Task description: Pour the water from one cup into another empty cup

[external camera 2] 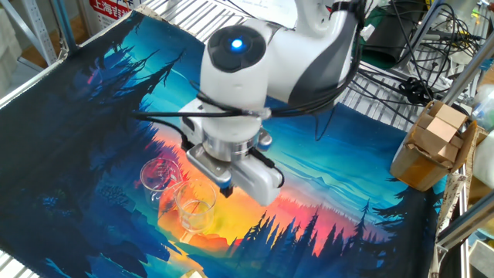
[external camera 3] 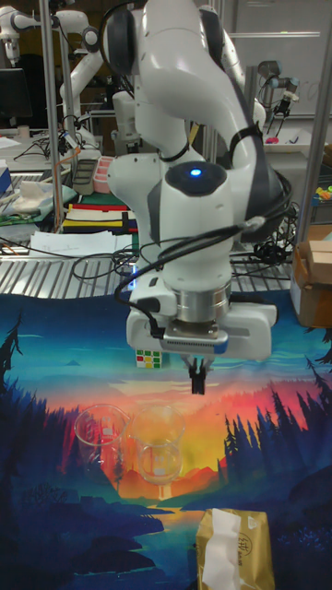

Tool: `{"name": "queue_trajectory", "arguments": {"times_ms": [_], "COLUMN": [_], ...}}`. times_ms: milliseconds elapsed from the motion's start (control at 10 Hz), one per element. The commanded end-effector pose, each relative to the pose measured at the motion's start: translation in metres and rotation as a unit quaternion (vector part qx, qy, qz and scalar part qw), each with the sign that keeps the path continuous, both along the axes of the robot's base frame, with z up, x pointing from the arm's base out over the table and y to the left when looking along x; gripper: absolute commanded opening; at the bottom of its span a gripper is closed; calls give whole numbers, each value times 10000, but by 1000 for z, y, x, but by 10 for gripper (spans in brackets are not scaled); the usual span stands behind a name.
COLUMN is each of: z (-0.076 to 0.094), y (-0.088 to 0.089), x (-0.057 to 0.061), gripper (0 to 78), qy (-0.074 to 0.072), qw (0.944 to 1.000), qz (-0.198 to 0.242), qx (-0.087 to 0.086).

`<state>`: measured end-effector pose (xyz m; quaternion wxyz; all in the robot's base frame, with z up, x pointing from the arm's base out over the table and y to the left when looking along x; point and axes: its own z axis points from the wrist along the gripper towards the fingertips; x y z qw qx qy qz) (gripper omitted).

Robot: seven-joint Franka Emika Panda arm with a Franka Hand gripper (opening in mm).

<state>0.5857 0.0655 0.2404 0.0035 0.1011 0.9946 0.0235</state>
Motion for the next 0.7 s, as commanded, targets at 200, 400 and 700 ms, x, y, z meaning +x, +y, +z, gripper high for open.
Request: {"name": "queue_trajectory", "arguments": {"times_ms": [200, 400, 700], "z": [-20, -28, -40], "y": [-16, -15, -18], "x": [14, 16, 19], "gripper": [0, 0, 0], "qy": [-108, -165, -278], "qw": [9996, 9994, 9989], "qz": [267, 301, 369], "qx": [3, -22, -27]}}
